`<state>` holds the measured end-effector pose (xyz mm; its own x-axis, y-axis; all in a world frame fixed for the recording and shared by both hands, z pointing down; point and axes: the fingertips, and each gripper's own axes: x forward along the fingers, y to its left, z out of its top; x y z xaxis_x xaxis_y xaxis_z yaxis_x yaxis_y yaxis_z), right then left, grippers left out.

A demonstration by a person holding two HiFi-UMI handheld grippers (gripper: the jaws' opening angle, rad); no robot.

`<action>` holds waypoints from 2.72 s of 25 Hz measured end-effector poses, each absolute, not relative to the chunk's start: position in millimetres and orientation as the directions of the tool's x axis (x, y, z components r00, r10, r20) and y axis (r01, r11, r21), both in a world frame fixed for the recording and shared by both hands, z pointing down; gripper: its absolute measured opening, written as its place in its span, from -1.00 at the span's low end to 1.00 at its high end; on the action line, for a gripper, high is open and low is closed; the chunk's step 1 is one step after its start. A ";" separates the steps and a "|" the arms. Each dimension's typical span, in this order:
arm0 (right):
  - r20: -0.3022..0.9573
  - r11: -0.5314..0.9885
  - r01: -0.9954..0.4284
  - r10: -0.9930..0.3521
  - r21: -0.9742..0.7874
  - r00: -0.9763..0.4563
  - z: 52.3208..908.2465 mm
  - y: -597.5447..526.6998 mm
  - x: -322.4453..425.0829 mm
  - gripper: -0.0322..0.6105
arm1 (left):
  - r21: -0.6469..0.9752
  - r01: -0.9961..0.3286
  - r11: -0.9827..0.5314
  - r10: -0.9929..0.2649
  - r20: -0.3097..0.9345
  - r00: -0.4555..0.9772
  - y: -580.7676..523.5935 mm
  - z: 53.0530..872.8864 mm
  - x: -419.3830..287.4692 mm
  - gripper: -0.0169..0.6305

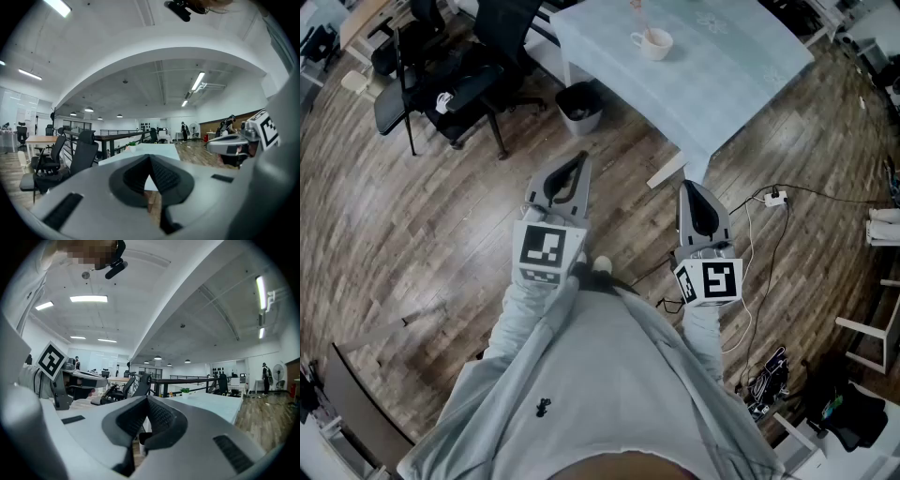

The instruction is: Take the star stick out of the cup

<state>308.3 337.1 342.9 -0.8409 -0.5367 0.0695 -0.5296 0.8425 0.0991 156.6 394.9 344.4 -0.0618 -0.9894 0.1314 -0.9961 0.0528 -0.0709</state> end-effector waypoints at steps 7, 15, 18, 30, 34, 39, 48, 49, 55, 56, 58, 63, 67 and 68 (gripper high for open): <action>0.068 0.839 -0.539 -0.544 0.077 -0.836 349.8 321.3 313.8 -0.85 | -0.058 -0.995 0.078 -0.988 0.127 -0.085 387.4 346.9 153.9 -0.89; 0.096 0.833 -0.550 -0.554 0.063 -0.827 367.0 275.1 285.7 -0.85 | -0.050 -0.993 0.103 -0.984 0.138 -0.109 349.5 361.8 114.4 -0.89; 0.098 0.818 -0.572 -0.575 0.059 -0.812 370.7 246.6 265.6 -0.85 | -0.049 -0.994 0.095 -0.986 0.135 -0.101 321.4 364.7 86.6 -0.89; 0.114 0.744 -0.664 -0.668 0.077 -0.735 359.0 118.3 146.6 -0.85 | -0.046 -0.998 0.033 -0.991 0.128 -0.039 186.9 348.0 -60.4 -0.89; 0.123 0.711 -0.699 -0.703 0.082 -0.701 362.4 92.8 128.6 -0.85 | -0.050 -0.999 0.009 -0.991 0.131 -0.016 158.7 350.3 -89.3 -0.89; 0.148 0.681 -0.729 -0.730 0.072 -0.667 371.8 78.4 114.6 -0.85 | -0.041 -0.999 -0.012 -0.989 0.150 0.006 143.8 361.3 -113.6 -0.89; 0.183 0.657 -0.754 -0.744 0.027 -0.642 394.2 55.7 102.9 -0.85 | -0.012 -1.000 -0.003 -0.981 0.192 0.001 121.9 386.9 -136.9 -0.89; 0.186 0.655 -0.755 -0.745 0.026 -0.641 396.8 49.4 101.3 -0.85 | -0.009 -1.000 -0.003 -0.981 0.194 0.002 115.3 389.3 -138.0 -0.89; 0.167 0.654 -0.755 -0.749 0.032 -0.642 401.1 -8.6 84.5 -0.85 | -0.020 -1.000 -0.019 -0.984 0.175 0.016 55.1 391.4 -148.3 -0.89; 0.162 0.653 -0.757 -0.750 0.033 -0.641 400.3 -21.9 81.6 -0.85 | -0.024 -0.999 -0.024 -0.985 0.169 0.019 40.7 389.5 -150.3 -0.89; 0.155 0.653 -0.757 -0.751 0.032 -0.642 397.8 -50.3 75.3 -0.85 | -0.030 -0.999 -0.031 -0.987 0.161 0.025 9.9 384.3 -154.5 -0.89; 0.149 0.658 -0.753 -0.747 0.026 -0.647 384.3 -124.1 64.2 -0.85 | -0.039 -0.998 -0.052 -0.989 0.142 0.046 -76.0 363.2 -158.5 -0.89; 0.146 0.664 -0.747 -0.742 0.026 -0.654 378.9 -170.6 62.4 -0.85 | -0.044 -0.995 -0.091 -0.988 0.133 0.085 -134.4 352.9 -149.4 -0.89; 0.146 0.664 -0.748 -0.742 0.025 -0.654 379.2 -180.8 62.7 -0.85 | -0.047 -0.994 -0.101 -0.987 0.132 0.094 -147.1 351.7 -146.6 -0.89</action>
